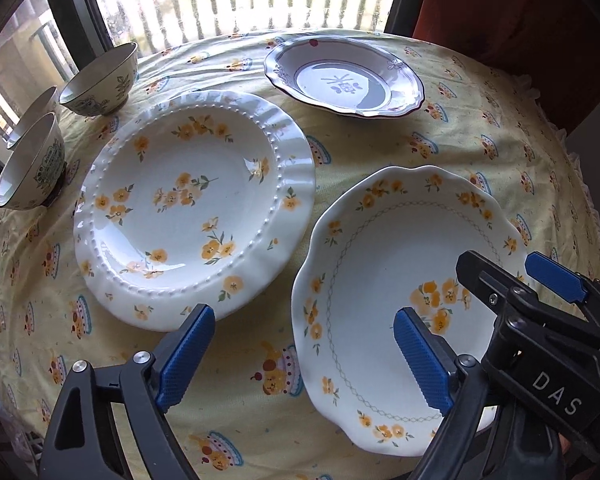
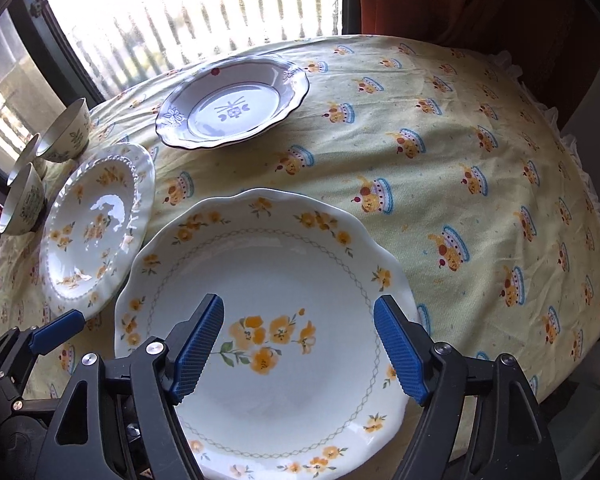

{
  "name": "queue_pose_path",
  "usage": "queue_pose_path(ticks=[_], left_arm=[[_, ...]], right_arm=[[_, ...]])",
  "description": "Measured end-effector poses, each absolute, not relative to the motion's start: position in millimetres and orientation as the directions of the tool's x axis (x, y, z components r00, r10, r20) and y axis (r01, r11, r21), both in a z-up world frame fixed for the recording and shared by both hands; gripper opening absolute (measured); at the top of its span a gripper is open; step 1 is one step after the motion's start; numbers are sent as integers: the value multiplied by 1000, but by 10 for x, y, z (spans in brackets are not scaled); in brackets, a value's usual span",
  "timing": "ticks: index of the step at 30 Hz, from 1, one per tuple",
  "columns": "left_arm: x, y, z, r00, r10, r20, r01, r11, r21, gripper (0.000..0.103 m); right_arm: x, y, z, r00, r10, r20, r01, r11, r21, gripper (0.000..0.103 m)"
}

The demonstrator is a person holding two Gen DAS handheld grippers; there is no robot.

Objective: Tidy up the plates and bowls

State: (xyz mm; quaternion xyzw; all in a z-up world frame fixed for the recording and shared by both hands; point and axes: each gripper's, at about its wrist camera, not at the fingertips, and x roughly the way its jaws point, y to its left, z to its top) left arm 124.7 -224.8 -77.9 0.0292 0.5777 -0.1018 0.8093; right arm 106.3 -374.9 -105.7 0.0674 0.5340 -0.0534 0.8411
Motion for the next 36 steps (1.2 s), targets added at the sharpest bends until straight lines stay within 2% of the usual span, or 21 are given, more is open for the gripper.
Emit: queue_pose_path(ticks=[24,31,36], left_arm=[[1983,-1354,-805,373,-101,-922,141,989,-51,92],[2259,-1180,-980,363,-62,-930,86,996,-33,91],[2348,-1121,-1042,391,4,-920,85,996,41,90]], right_arm=[[1719,-2709,-939,457,-41,-889,205,977,60,80],[2085,-2532,-1099,445,-44,-894,194,980,48,80],[2274,-2403,-1261,429,-41,-902,189,981,46,80]])
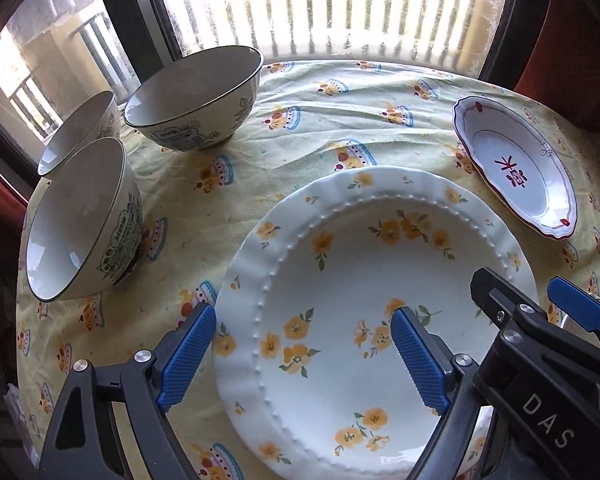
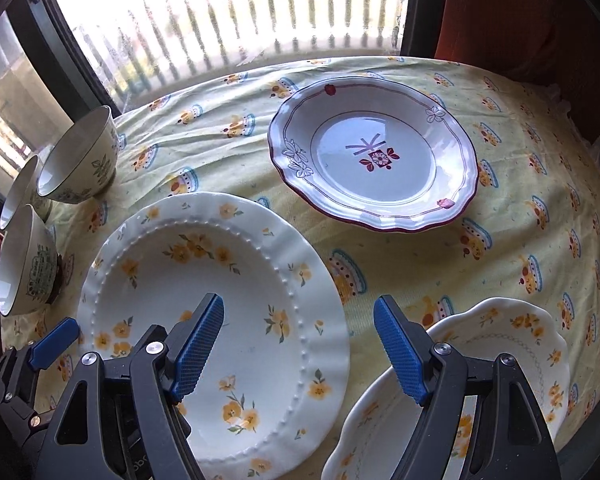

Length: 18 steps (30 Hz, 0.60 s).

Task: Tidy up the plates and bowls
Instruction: 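Grasp the rim of the white beaded-rim plate with both tools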

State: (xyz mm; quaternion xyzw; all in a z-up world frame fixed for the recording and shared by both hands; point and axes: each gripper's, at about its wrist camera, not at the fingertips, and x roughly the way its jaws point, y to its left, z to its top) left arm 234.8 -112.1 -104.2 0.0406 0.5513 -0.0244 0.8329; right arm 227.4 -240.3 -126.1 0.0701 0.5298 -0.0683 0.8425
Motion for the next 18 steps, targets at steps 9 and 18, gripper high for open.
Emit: queue_pose_path(ticks=[9,18], left_arm=[[2458,-961,-1256,318,-58,-946,80,996,-34,85],[2365,-726,-1279,295,-51,-954,60,998,-35,83]], right_arm=[[2462,-2312,-1454,382,-58,-922,192,981,18,80],[2414,-2133,-1439,367,-42,-929,166,986,21,80]])
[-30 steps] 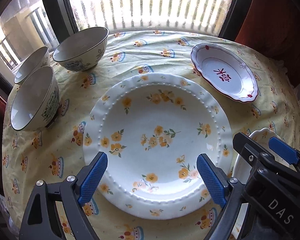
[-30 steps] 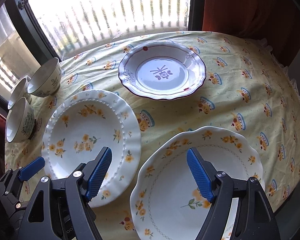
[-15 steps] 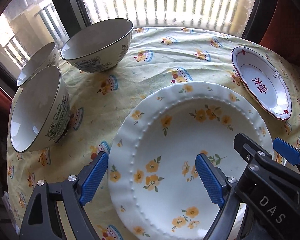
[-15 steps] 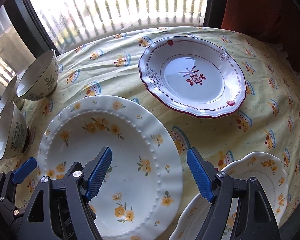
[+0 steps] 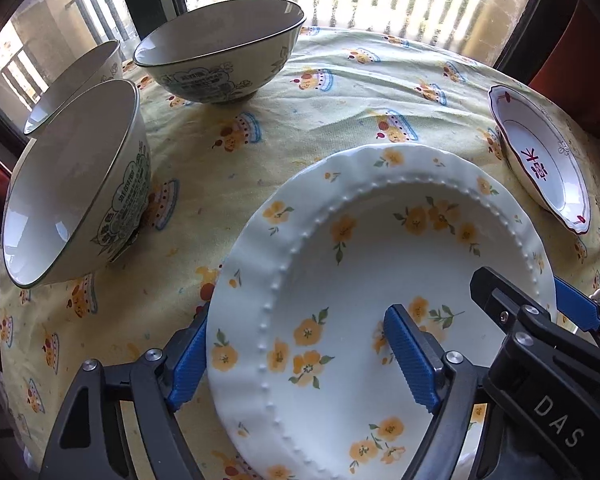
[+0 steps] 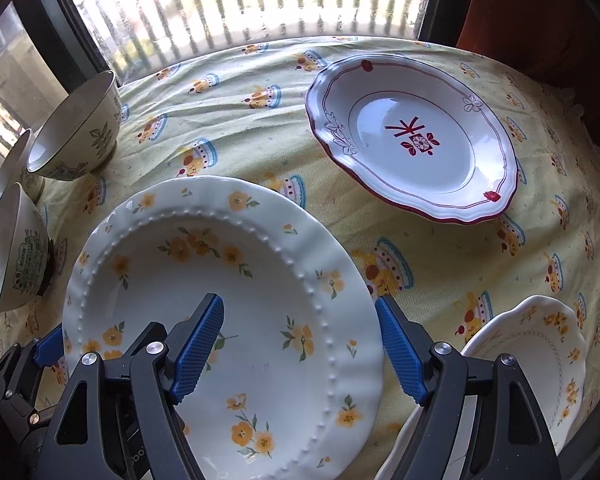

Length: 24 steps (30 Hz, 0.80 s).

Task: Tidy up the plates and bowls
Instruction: 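Grasp the rim of the white beaded-rim plate with both tools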

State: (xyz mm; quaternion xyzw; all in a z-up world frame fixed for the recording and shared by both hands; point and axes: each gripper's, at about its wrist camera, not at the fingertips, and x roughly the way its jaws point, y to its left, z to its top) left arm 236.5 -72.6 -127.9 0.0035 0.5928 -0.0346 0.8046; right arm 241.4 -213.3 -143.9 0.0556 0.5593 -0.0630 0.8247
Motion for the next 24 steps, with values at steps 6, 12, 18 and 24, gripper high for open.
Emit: queue_pose_path(ticks=[6,12,18,24], left_arm=[[2281,-584,-1263,288,-69,-955,54,997,-56,73],[2274,-550,-1271,301,-82,-950,28,997,-77,73],[2322,-481,-1281,308,-102,-946,26,995,-98,73],[2312,-516,-1277,304,-107,-947,69,994,-90,73]], right_arm=[[2311,-2013,-1428,364,-30,-931,131,991,19,64],[2302,-1982,-1468,371,-66,-926,107,994,-29,60],[2333,-1991,-1535,373,-69,-925,109,994,-30,61],[2365,-1982,-1535,366,-72,-928,111,993,-33,62]])
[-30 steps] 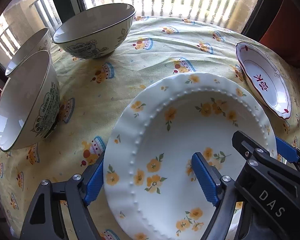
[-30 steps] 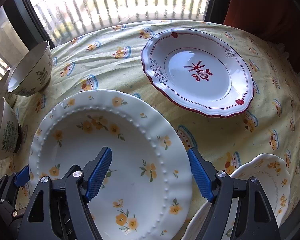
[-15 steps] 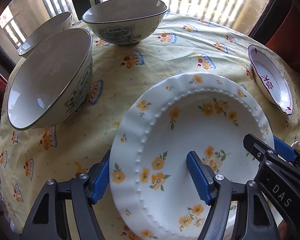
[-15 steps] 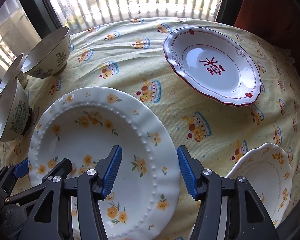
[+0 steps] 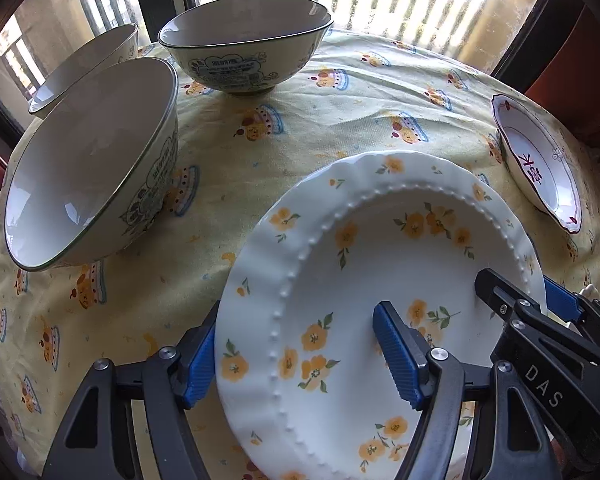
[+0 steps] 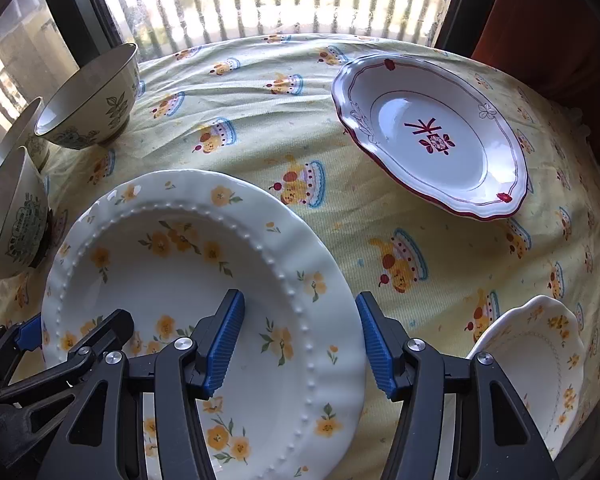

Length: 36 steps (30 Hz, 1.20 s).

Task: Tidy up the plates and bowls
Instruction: 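Grasp the rim of the white beaded-rim plate with both tools, then carry the beaded-rim plate with both tools and lower it onto the large flower plate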

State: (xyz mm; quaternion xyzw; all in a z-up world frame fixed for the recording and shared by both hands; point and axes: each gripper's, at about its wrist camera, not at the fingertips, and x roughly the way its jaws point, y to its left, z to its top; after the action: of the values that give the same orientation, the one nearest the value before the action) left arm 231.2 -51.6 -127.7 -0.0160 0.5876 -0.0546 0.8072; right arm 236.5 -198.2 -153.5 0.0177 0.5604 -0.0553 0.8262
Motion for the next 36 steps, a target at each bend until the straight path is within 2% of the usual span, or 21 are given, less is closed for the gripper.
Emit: queue_pose_path(ticks=[15,22,36], left_arm=[[2104,-506,-1267,288,-111,-951,46,994,-102,73],[1996,-647,-1180,314,-109,-943,63,994,-93,74],[1779,-1018,-947,368,-87,-926,-11,995,-98,75]], right_arm=[[2243,-1970,-1506,341,-66,-938,109,994,-30,61],[2132,-2059,-1417,358,-65,-931,124,992,-22,62],[1933,-2406,-1182,413,-37,-910,95,995,3,61]])
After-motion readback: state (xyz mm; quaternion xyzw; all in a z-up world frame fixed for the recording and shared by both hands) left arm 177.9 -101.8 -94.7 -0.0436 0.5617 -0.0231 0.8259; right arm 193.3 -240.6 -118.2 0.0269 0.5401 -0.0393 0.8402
